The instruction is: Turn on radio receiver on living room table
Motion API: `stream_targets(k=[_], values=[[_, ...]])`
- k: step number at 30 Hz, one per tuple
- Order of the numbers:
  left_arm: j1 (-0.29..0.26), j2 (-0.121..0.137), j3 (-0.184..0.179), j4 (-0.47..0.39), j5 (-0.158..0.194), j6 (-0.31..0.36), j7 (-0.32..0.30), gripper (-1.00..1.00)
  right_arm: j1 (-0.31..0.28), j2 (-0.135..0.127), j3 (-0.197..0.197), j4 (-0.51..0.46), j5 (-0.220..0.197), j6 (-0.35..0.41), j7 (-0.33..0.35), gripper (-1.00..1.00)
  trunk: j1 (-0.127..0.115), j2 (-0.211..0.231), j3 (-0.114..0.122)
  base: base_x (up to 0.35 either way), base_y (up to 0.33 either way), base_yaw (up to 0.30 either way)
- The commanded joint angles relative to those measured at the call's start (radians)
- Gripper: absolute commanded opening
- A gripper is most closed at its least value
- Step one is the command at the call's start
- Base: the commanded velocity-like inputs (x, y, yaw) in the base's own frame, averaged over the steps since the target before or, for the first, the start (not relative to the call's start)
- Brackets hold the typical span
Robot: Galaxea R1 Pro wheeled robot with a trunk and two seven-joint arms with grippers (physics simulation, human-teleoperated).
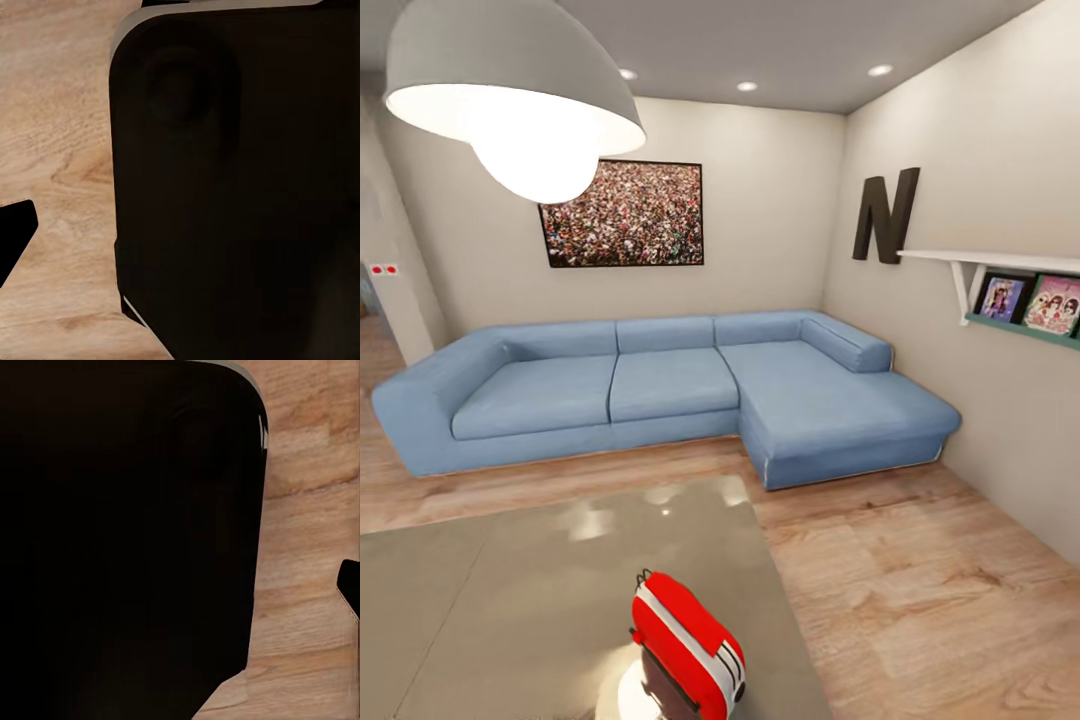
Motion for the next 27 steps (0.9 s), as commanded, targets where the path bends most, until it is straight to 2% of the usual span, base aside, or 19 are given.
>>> stream_targets(k=[1,6,20,27], values=[[0.0,0.0,0.0,0.0,0.0,0.0,0.0,1.0,0.0,0.0,0.0,0.0,0.0,0.0,0.0,1.0,0.0,0.0,0.0,0.0,0.0,0.275],[0.0,-0.001,0.0,0.0,0.0,0.0,0.0,1.0,0.0,-0.001,0.0,0.0,0.0,0.0,0.0,1.0,0.0,0.0,0.0,0.054,-0.029,0.159],[0.0,-0.001,0.0,0.0,0.0,0.0,0.0,1.0,0.0,-0.002,0.0,0.0,0.0,0.001,0.0,1.0,0.0,0.0,0.0,0.222,-0.158,0.009],[0.0,-0.001,0.0,0.0,0.0,0.0,0.0,1.0,0.0,0.0,0.0,0.0,0.0,0.001,-0.001,1.0,0.0,0.0,0.0,0.079,-0.046,0.013]])
